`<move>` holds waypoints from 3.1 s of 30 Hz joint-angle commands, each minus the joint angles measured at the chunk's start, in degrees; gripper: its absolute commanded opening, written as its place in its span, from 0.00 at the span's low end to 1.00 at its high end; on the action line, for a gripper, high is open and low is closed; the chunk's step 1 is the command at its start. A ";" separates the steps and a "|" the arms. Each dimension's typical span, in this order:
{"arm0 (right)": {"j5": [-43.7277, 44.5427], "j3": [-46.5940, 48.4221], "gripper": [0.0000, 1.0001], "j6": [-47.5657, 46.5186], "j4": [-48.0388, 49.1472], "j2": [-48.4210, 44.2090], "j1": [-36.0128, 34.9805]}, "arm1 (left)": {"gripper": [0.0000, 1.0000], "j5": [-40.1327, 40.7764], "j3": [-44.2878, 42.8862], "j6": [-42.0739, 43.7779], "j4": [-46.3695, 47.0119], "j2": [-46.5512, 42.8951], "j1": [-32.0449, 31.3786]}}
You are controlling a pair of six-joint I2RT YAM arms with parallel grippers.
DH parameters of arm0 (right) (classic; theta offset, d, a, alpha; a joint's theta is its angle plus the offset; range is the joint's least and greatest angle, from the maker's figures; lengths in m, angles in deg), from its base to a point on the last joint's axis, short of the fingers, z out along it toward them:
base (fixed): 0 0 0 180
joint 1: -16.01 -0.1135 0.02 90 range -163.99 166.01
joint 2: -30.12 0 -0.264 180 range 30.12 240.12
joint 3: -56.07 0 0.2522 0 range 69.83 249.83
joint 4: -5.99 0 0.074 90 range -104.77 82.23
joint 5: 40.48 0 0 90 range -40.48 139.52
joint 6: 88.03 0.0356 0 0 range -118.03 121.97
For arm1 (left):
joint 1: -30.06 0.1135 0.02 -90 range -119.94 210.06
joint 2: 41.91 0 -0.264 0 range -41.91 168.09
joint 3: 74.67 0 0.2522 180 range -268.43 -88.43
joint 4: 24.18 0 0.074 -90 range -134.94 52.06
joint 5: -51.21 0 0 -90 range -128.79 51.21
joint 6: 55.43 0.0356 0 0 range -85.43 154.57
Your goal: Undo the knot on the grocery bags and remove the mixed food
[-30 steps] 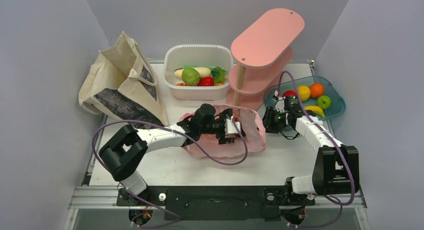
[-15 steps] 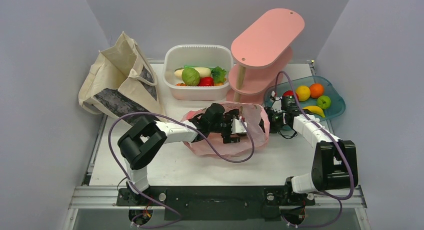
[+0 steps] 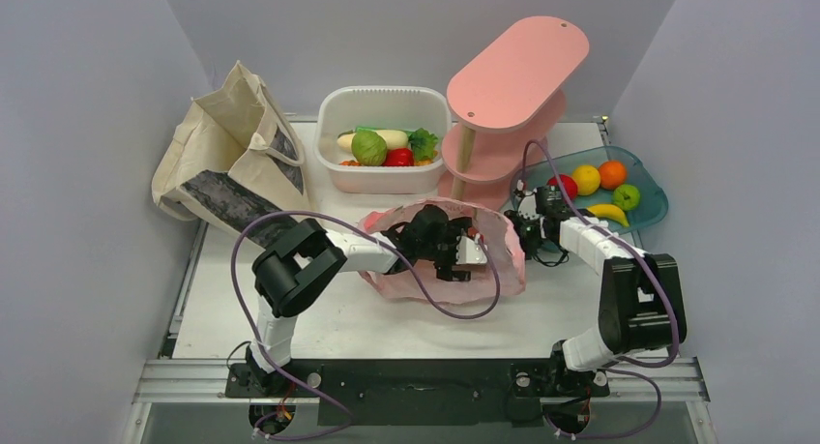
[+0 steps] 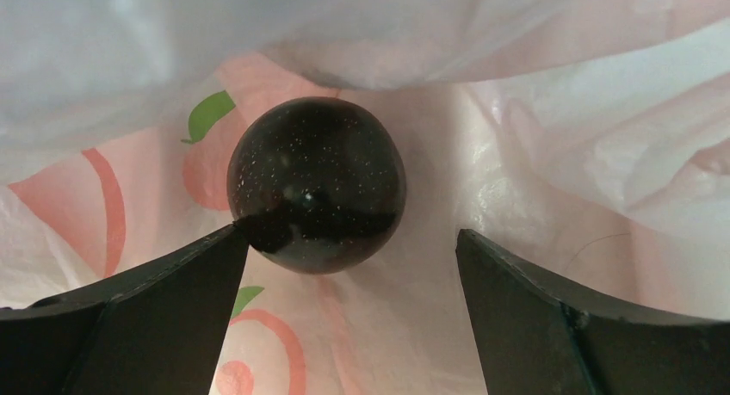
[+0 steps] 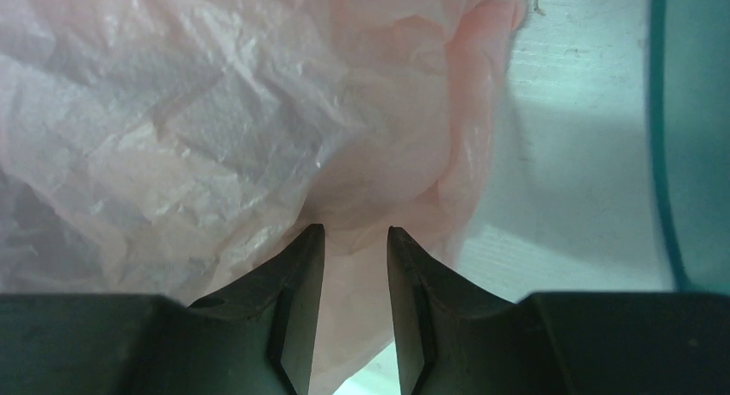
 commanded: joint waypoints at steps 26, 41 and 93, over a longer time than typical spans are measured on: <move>-2.42 1.23 0.29 -3.63 1.22 -5.45 4.93 | 0.62 -3.63 8.96 7.90 -8.00 -15.89 -0.89; -7.62 17.13 0.60 -6.98 -9.43 -15.32 5.41 | 0.62 -18.71 7.67 9.13 -32.76 -43.52 2.04; -22.72 27.33 0.00 9.20 7.31 -23.43 -18.33 | 0.81 -10.71 -13.25 11.64 -22.98 -43.91 -0.68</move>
